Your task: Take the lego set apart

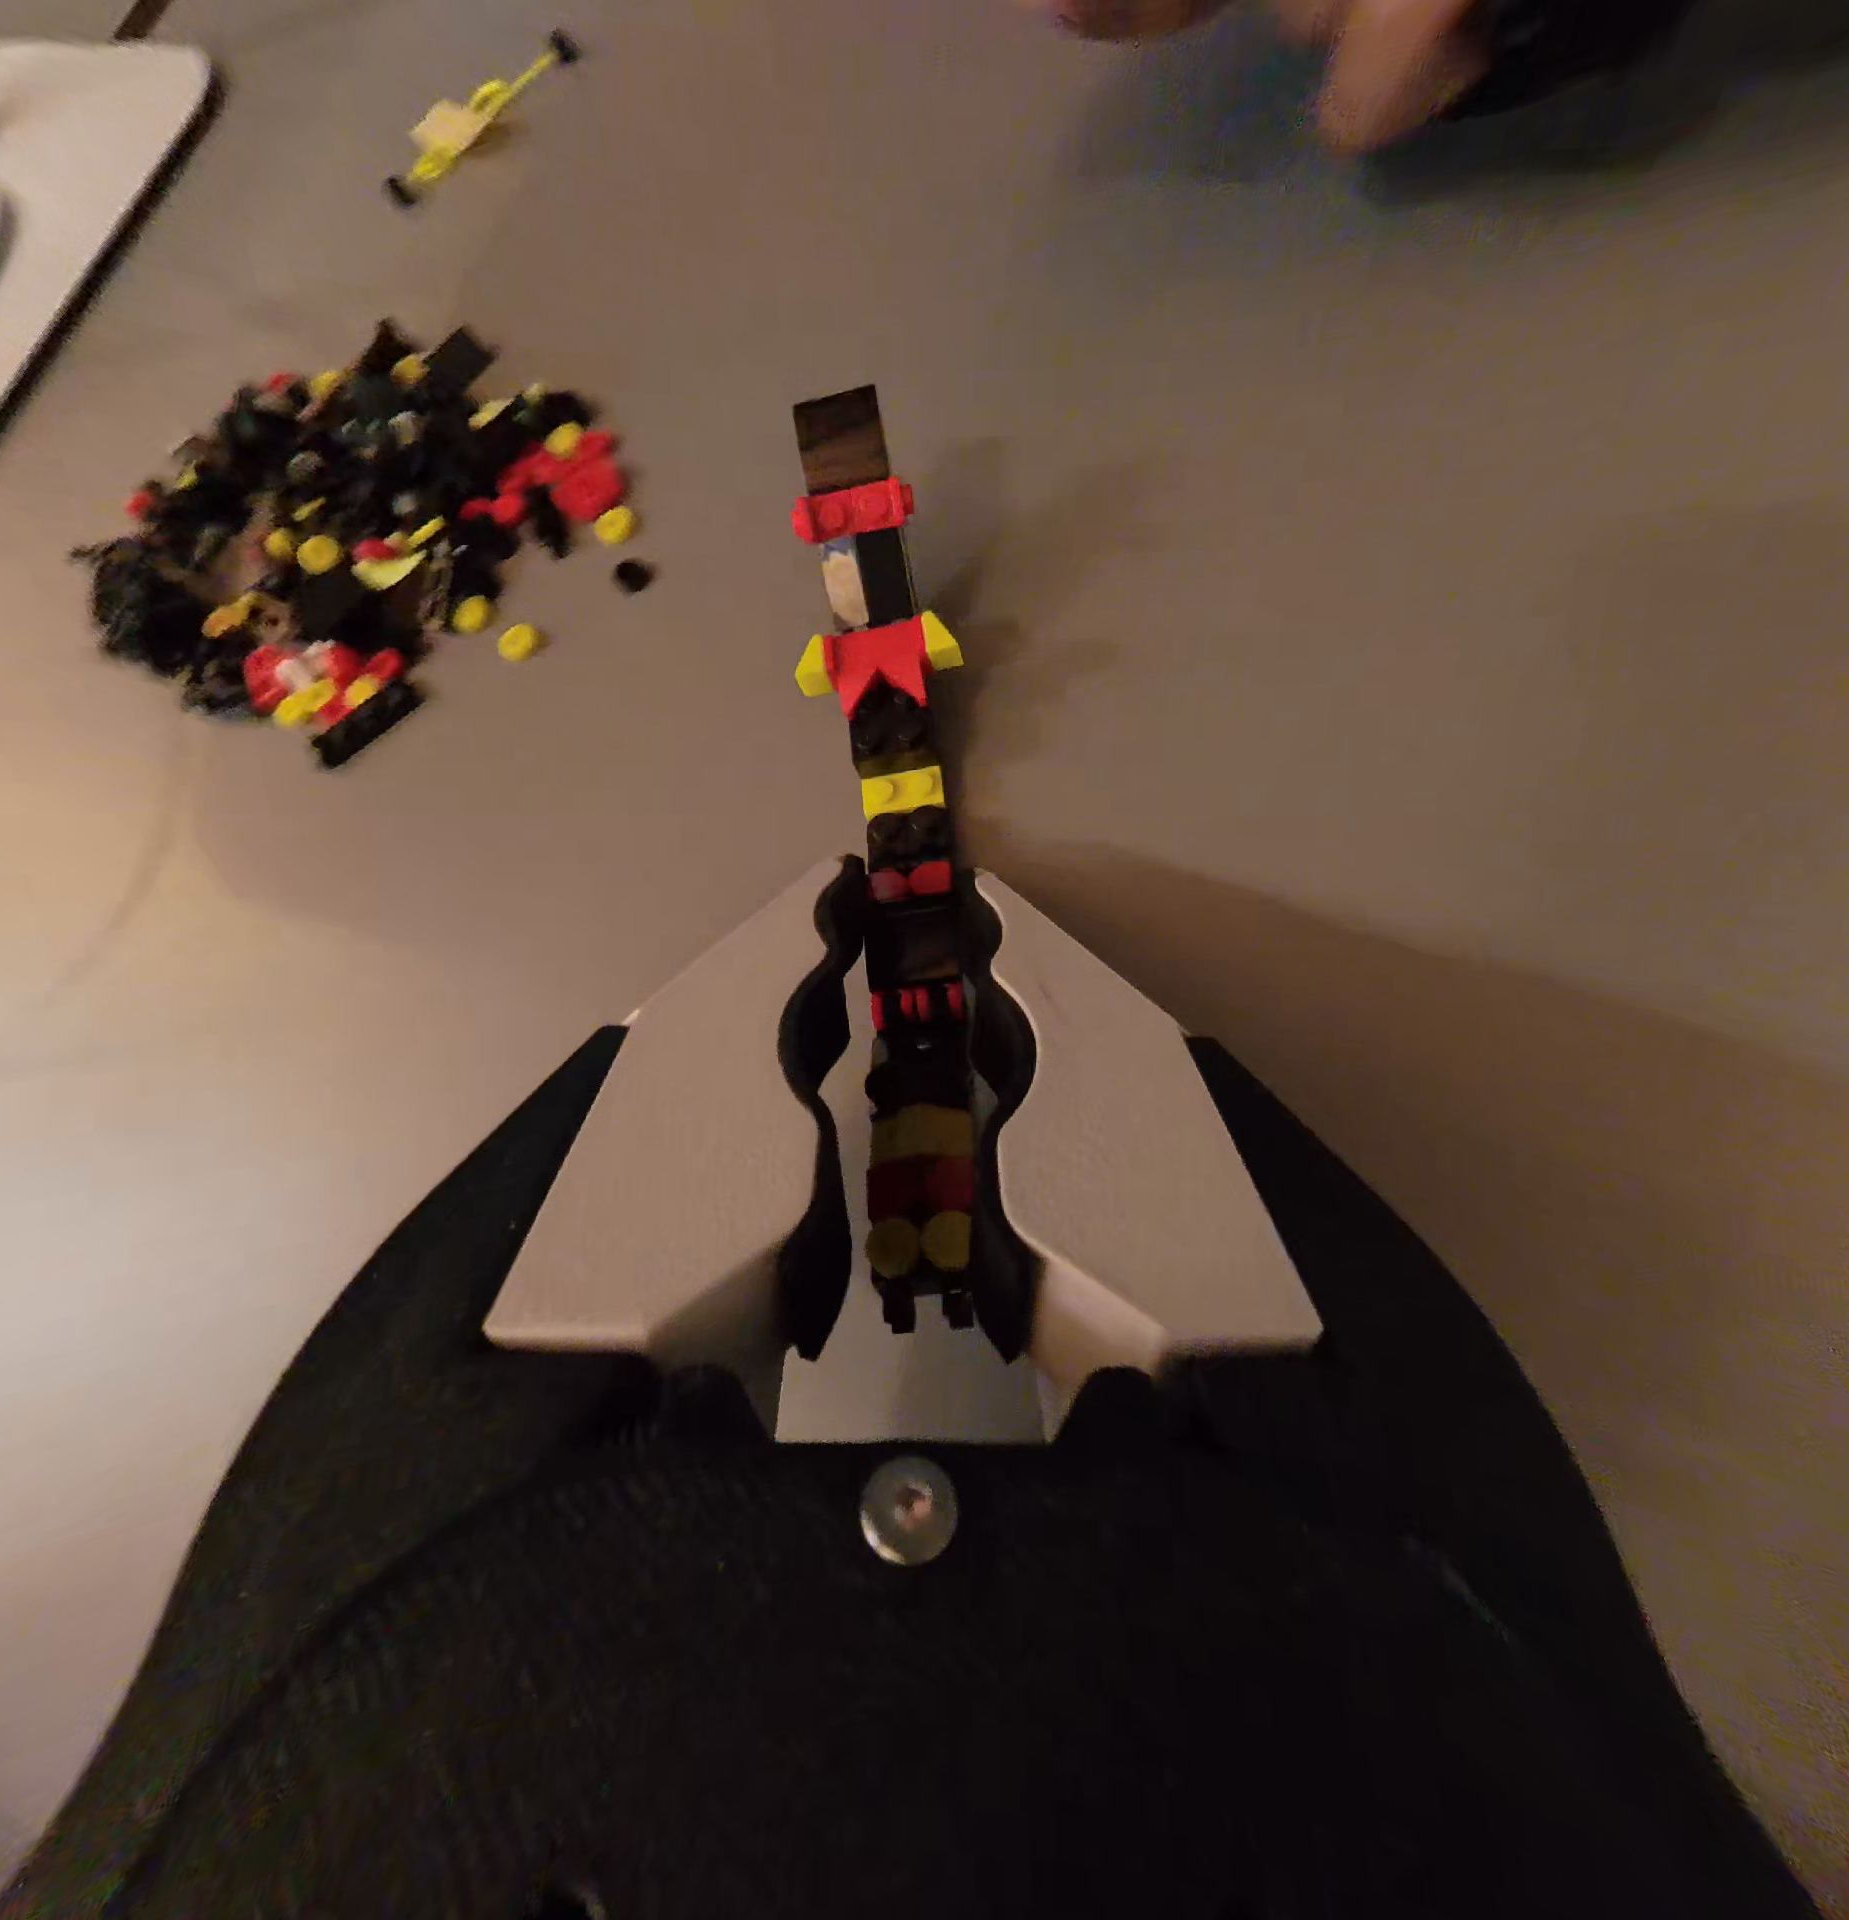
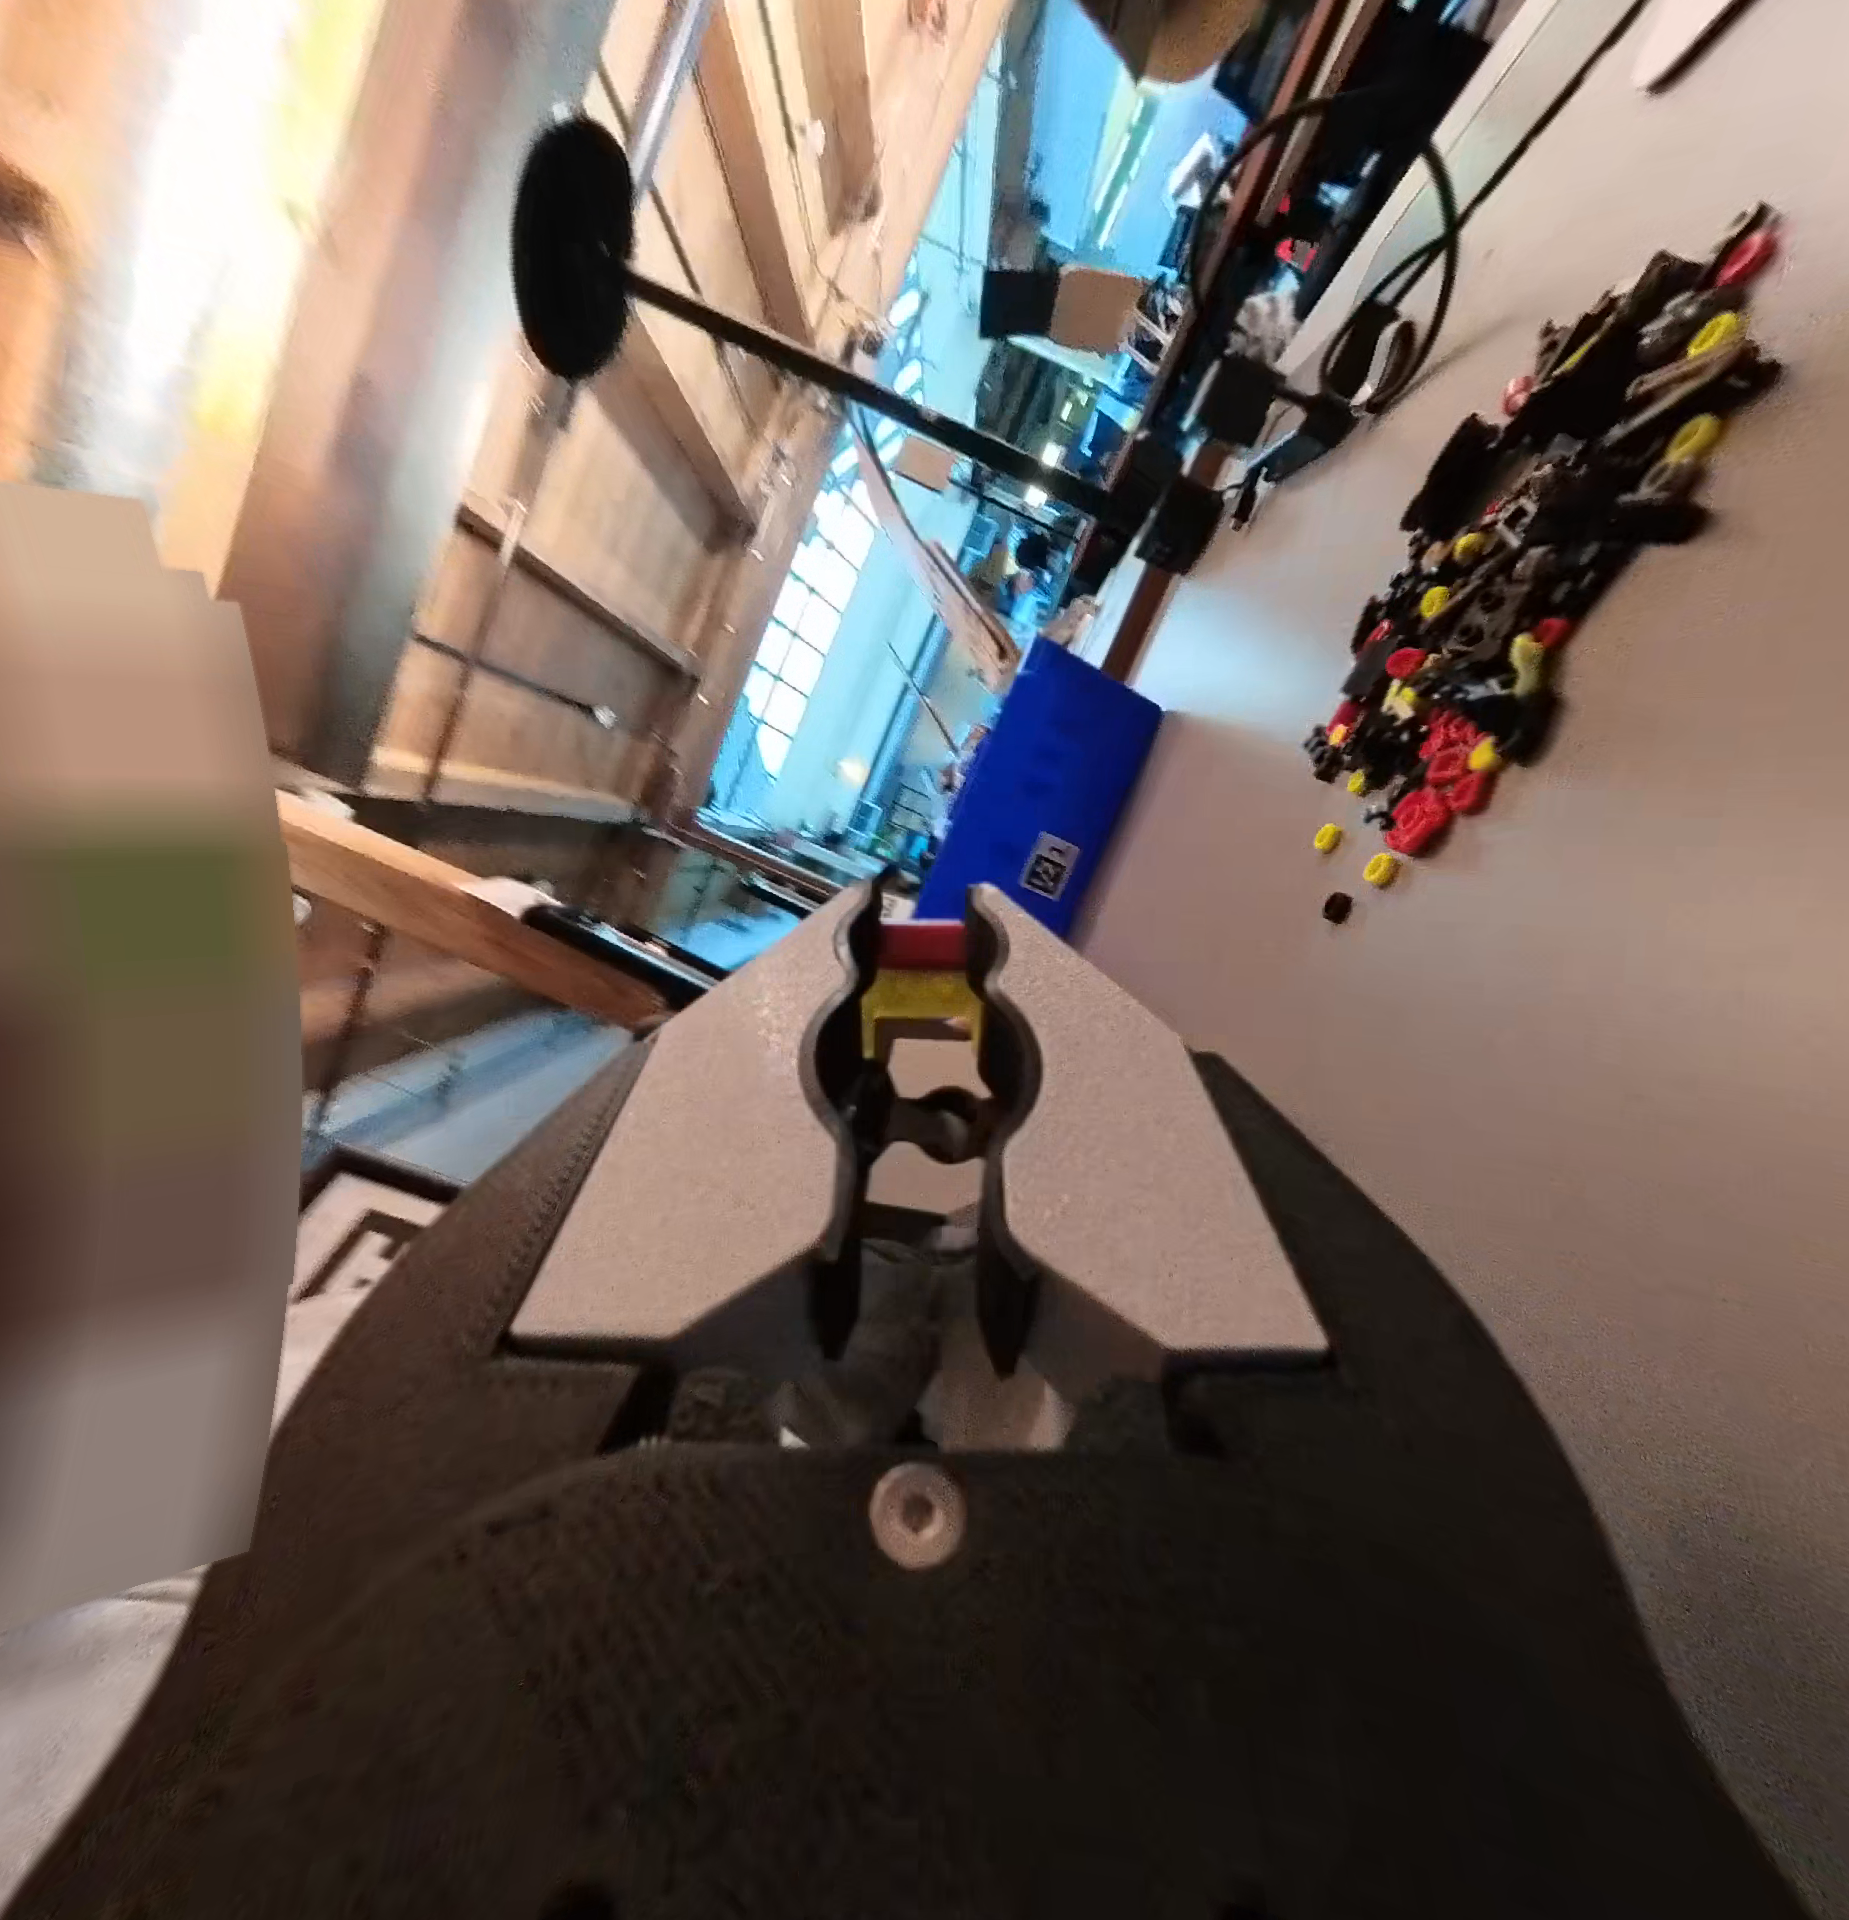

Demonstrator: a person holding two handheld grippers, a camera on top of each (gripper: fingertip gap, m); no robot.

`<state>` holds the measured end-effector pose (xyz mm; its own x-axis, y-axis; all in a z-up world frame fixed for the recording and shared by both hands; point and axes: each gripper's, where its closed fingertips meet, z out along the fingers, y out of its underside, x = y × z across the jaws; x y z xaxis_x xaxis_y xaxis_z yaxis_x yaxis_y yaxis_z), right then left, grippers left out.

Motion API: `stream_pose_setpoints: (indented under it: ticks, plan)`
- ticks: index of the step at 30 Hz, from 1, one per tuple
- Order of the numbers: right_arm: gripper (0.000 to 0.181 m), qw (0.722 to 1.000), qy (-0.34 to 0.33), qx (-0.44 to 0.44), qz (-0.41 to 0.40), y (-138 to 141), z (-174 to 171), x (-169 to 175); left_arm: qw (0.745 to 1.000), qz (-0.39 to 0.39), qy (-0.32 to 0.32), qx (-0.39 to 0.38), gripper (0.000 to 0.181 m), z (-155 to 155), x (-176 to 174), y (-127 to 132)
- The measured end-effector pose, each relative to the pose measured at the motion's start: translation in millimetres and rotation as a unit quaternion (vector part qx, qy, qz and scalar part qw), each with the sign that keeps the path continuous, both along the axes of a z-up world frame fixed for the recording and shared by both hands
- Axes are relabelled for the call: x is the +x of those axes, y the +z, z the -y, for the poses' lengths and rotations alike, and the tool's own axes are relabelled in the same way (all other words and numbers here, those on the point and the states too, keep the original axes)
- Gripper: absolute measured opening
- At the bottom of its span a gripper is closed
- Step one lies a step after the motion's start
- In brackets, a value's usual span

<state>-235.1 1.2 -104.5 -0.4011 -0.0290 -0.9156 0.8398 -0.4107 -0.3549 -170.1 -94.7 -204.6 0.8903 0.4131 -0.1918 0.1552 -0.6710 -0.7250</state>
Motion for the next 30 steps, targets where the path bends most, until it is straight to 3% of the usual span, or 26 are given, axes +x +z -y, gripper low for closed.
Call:
stream_pose_setpoints:
  ticks: [3, 6, 8, 12, 14, 17, 20, 21, 25, 27, 30]
  plan:
    - [0.013, 0.999, -0.003, -0.028, 0.020, -0.1, -1.7, -2.0, 0.998, -0.005, 0.065, 0.000, 0.021, 17.1, -20.8, 0.6]
    - [0.013, 0.999, 0.001, -0.047, 0.025, 3.7, 0.4, 0.1, 0.994, -0.041, 0.105, 0.004, 0.036, 27.2, -33.9, 7.9]
    - [0.013, 0.998, 0.008, -0.051, 0.023, 5.5, 4.0, 4.3, 0.990, -0.073, 0.119, 0.022, 0.046, 26.9, -37.5, 20.5]
    - [0.014, 0.999, 0.035, -0.015, -0.018, 7.0, 23.4, 22.6, 0.983, -0.106, 0.117, 0.097, 0.044, 8.0, -27.8, 56.1]
    - [0.013, 0.996, 0.054, 0.001, -0.066, 14.3, 36.1, 36.4, 0.981, -0.077, 0.090, 0.155, 0.034, -11.2, -10.7, 70.2]
    - [0.013, 0.979, 0.068, 0.061, -0.181, 19.4, 54.0, 58.0, 0.958, 0.061, 0.056, 0.275, 0.028, -37.8, 16.4, 85.0]
    - [0.014, 0.922, 0.068, 0.174, -0.340, 11.7, 64.9, 77.0, 0.901, 0.198, 0.048, 0.383, 0.025, -41.3, 22.8, 96.4]
    - [0.014, 0.891, 0.064, 0.225, -0.389, 4.3, 66.7, 79.6, 0.897, 0.207, 0.061, 0.385, 0.026, -36.6, 17.3, 92.1]
    - [0.014, 0.772, 0.065, 0.378, -0.507, -32.4, 65.2, 82.3, 0.960, 0.074, 0.102, 0.250, 0.025, -15.4, -3.3, 60.2]
    - [0.014, 0.740, 0.079, 0.425, -0.516, -48.5, 64.4, 82.1, 0.971, 0.043, 0.093, 0.218, 0.022, -15.0, -2.6, 55.4]
    - [0.014, 0.716, 0.093, 0.466, -0.511, -62.9, 65.1, 80.2, 0.972, 0.053, 0.085, 0.212, 0.019, -19.7, 1.0, 48.6]
